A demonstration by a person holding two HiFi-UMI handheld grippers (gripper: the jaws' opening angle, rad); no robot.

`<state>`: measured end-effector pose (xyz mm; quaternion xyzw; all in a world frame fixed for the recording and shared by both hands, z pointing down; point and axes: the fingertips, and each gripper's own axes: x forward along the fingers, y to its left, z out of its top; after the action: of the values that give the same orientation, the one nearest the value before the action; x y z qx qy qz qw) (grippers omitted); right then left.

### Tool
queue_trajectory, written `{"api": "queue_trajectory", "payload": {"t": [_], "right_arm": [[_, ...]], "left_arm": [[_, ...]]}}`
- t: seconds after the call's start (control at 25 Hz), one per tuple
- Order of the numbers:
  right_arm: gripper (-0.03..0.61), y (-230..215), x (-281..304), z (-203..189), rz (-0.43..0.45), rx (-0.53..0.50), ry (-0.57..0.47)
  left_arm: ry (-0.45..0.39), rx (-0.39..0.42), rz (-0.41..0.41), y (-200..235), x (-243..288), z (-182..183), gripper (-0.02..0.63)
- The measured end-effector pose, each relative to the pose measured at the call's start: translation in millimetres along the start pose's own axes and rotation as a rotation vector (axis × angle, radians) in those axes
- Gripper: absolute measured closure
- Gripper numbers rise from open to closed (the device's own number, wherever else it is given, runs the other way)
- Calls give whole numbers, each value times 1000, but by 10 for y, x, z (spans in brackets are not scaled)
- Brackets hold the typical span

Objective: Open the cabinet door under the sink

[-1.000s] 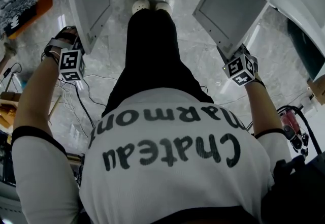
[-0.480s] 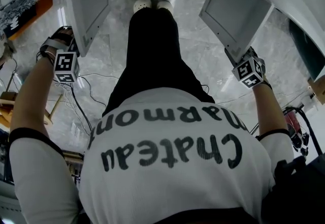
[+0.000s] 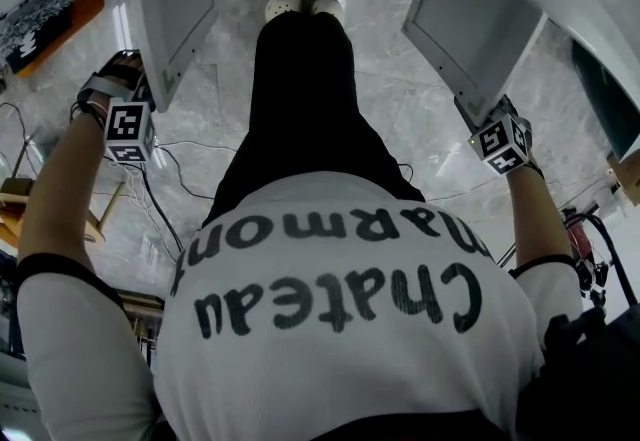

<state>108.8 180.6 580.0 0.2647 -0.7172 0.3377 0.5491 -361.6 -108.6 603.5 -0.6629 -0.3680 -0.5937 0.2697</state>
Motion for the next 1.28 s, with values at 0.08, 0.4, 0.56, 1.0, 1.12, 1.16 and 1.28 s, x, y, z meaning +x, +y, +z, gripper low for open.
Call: {"api": "queue_trajectory", "payload": {"t": [0.08, 0.4, 0.56, 1.0, 1.12, 1.16, 1.28], "right_arm": [[451, -2, -22, -52, 3, -6, 15], [442, -52, -68, -224, 46, -54, 93], [442, -62, -44, -209, 50, -55, 93], [439, -90, -69, -262, 100, 17, 108], [429, -101, -74, -267, 103, 49, 109], [423, -100, -75, -261, 102, 47, 113], [420, -84, -74, -241, 105, -4, 142]], "left_arm": [[4, 16, -4, -10, 1, -7, 437], [7, 58, -13, 6, 9, -34, 437], [5, 35, -23, -29, 29, -43, 437], [12, 3, -11, 10, 60, -18, 437], [11, 16, -15, 22, 42, 3, 437], [9, 11, -20, 25, 36, 19, 437], [22, -23, -48, -21, 57, 8, 395]]}}
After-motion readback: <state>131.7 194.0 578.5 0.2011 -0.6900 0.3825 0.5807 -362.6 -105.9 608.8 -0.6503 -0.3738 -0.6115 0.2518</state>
